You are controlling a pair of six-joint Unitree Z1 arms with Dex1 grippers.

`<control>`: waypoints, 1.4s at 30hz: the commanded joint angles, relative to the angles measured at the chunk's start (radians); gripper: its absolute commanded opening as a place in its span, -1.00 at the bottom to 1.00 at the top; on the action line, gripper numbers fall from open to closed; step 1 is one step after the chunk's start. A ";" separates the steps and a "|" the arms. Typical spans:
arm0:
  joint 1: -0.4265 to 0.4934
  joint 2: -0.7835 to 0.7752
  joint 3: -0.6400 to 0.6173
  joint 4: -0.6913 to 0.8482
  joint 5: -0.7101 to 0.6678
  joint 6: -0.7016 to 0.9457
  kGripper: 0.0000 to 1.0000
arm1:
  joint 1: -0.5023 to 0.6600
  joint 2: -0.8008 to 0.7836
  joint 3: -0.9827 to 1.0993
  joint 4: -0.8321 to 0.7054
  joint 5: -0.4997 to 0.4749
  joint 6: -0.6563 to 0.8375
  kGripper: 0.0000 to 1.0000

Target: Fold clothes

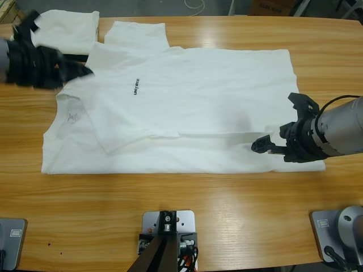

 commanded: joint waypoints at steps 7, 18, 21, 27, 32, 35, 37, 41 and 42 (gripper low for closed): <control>-0.412 0.174 0.072 0.127 0.281 0.092 0.77 | 0.013 -0.051 0.088 -0.050 0.020 0.023 0.81; -0.426 0.296 0.043 0.104 0.369 0.094 0.45 | 0.013 -0.049 0.140 -0.104 0.042 0.035 0.81; -0.426 0.305 0.036 0.097 0.369 0.095 0.45 | 0.013 -0.043 0.145 -0.114 0.045 0.035 0.81; -0.431 0.284 0.041 0.101 0.369 0.097 0.45 | 0.013 -0.032 0.149 -0.133 0.050 0.035 0.81; -0.431 0.320 0.031 0.098 0.369 0.100 0.45 | 0.013 -0.033 0.160 -0.135 0.052 0.035 0.81; -0.431 0.334 0.030 0.096 0.386 0.103 0.43 | 0.013 -0.039 0.166 -0.135 0.055 0.033 0.81; -0.431 0.346 0.030 0.093 0.393 0.121 0.28 | 0.013 -0.042 0.168 -0.135 0.055 0.032 0.81; -0.431 0.353 0.028 0.087 0.401 0.124 0.13 | 0.013 -0.042 0.176 -0.144 0.057 0.030 0.81; -0.431 0.353 0.026 0.086 0.405 0.124 0.00 | 0.013 -0.042 0.178 -0.147 0.059 0.030 0.81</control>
